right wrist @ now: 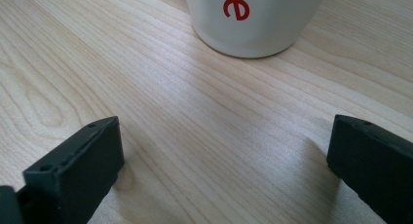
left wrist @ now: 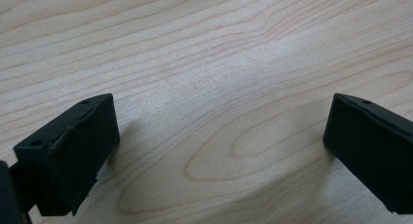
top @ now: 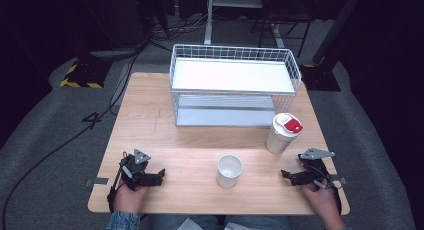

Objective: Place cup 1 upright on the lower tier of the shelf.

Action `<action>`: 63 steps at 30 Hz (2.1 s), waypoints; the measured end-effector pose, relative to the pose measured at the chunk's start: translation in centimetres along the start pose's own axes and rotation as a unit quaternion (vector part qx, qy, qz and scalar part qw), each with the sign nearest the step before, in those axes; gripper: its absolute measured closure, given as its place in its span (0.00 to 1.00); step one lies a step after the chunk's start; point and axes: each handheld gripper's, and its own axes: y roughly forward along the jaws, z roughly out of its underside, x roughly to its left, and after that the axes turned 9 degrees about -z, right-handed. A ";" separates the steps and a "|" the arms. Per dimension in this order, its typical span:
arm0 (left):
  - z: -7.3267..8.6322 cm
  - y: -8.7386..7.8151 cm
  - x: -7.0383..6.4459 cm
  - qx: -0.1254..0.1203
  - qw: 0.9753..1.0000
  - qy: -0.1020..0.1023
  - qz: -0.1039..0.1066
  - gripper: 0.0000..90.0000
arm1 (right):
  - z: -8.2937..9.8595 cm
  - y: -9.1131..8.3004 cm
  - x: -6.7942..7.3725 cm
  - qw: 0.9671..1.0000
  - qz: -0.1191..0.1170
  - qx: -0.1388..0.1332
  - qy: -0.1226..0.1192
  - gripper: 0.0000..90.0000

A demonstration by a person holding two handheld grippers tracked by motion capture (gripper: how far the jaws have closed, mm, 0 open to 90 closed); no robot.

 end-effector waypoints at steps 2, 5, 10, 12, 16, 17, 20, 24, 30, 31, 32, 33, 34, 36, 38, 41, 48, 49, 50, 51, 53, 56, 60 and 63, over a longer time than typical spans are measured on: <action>0.1 -0.1 -0.1 0.000 1.000 -0.002 0.001 0.00 | 0.0 0.0 0.0 1.000 0.000 0.000 0.000 0.00; 0.1 -0.1 0.0 0.000 1.000 -0.001 0.001 0.00 | 0.0 0.0 0.0 1.000 0.000 0.000 0.000 0.00; 0.1 -0.2 0.0 -0.001 1.000 -0.007 0.005 0.00 | 0.0 0.0 0.0 1.000 0.000 0.000 0.000 0.00; 0.0 -0.3 0.0 -0.002 1.000 -0.011 0.011 0.00 | 0.0 0.0 0.0 1.000 0.000 0.000 0.000 0.00; -0.3 -1.7 -0.6 -0.032 0.999 -0.004 0.020 0.01 | 0.0 0.0 0.0 1.000 0.000 0.000 0.000 0.00; -0.3 -1.7 -0.6 -0.032 0.999 -0.004 0.020 0.01 | 0.0 0.0 0.0 1.000 0.000 0.000 0.000 0.00; -0.4 -2.5 -1.2 -0.042 0.999 0.009 0.026 0.01 | 0.0 0.0 0.0 1.000 0.000 0.000 0.000 0.00; -0.6 -3.8 -2.2 -0.057 0.997 0.015 0.044 0.01 | 0.0 0.0 0.0 1.000 0.000 0.000 0.000 0.00; -0.9 -4.7 -3.3 -0.073 0.995 0.022 0.060 0.02 | 0.0 0.0 0.0 1.000 0.000 0.000 0.000 0.00; -1.0 -4.8 -3.5 -0.077 0.995 0.024 0.065 0.02 | 0.0 0.0 0.0 1.000 0.000 0.000 0.000 0.00; -1.2 -5.0 -3.6 -0.082 0.994 0.028 0.072 0.02 | 0.0 0.0 0.0 1.000 0.000 0.000 0.000 0.00; -1.3 -5.1 -3.7 -0.087 0.993 0.029 0.080 0.03 | 0.0 0.0 0.0 1.000 0.000 0.000 0.000 0.00; -1.5 -5.4 -4.0 -0.104 0.990 0.031 0.090 0.04 | 0.0 0.0 0.0 1.000 0.001 0.000 0.000 0.00; -1.5 -5.5 -4.1 -0.111 0.989 0.032 0.095 0.04 | 0.0 0.0 0.0 1.000 0.001 0.000 0.000 0.00; -1.6 -5.6 -4.4 -0.117 0.987 0.031 0.107 0.04 | 0.0 0.0 0.0 1.000 0.001 0.000 0.000 0.00; -1.8 -5.5 -5.0 -0.118 0.985 0.031 0.119 0.04 | 0.0 0.0 0.0 1.000 0.001 0.000 -0.001 0.00; -2.2 -5.3 -8.1 -0.147 0.974 0.052 0.162 0.05 | 0.0 0.0 0.0 1.000 0.002 -0.001 0.000 0.00; -2.3 -5.3 -8.4 -0.149 0.973 0.054 0.165 0.05 | 0.0 0.0 0.1 1.000 0.002 -0.001 0.000 0.00; -2.5 -5.3 -8.7 -0.150 0.973 0.058 0.168 0.05 | 0.0 0.0 0.0 1.000 0.002 -0.001 -0.001 0.00; -2.5 -5.2 -9.0 -0.149 0.972 0.056 0.174 0.05 | 0.0 0.0 0.0 1.000 0.002 -0.001 -0.001 0.00; -2.7 -5.0 -9.3 -0.148 0.970 0.056 0.184 0.05 | 0.0 0.0 0.0 1.000 0.002 -0.001 -0.001 0.00; -2.9 -4.7 -9.8 -0.148 0.969 0.055 0.192 0.04 | 0.0 0.0 0.0 1.000 0.002 -0.001 -0.001 0.00; -3.2 -4.5 -10.5 -0.155 0.964 0.061 0.208 0.04 | 0.0 0.0 0.1 1.000 0.002 -0.001 -0.001 0.00; -3.5 -4.2 -11.3 -0.163 0.959 0.070 0.219 0.03 | 0.0 0.0 0.1 1.000 0.002 -0.001 -0.001 0.00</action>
